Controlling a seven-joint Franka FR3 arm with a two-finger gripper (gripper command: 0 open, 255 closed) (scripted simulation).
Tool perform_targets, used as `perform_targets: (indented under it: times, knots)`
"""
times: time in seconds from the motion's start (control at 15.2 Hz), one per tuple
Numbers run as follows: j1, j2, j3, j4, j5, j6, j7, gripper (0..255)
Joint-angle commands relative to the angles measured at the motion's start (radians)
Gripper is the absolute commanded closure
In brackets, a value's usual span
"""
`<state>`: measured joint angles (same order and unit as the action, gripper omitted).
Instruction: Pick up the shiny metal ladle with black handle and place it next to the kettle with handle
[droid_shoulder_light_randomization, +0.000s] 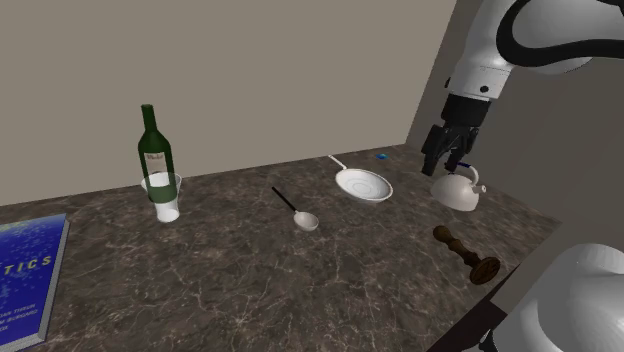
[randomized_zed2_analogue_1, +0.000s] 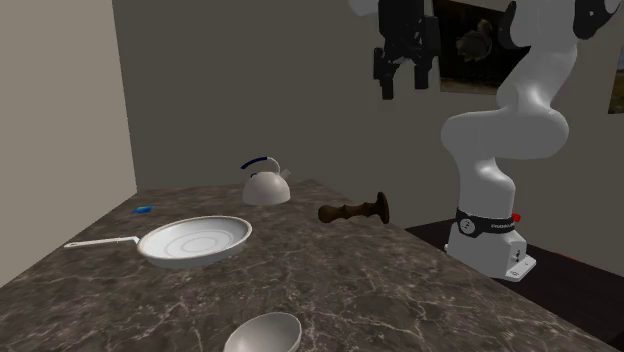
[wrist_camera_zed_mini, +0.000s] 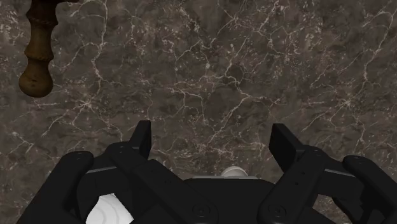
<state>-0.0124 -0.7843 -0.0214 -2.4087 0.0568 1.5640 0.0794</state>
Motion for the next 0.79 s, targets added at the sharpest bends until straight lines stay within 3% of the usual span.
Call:
perform_targets:
  times: [0.0,0.73]
  knots:
    - [0.0,0.0,0.0,0.0,0.0,0.0,0.0,0]
    - [0.022,0.319,0.04,-0.027,0.035,0.4,0.018,0]
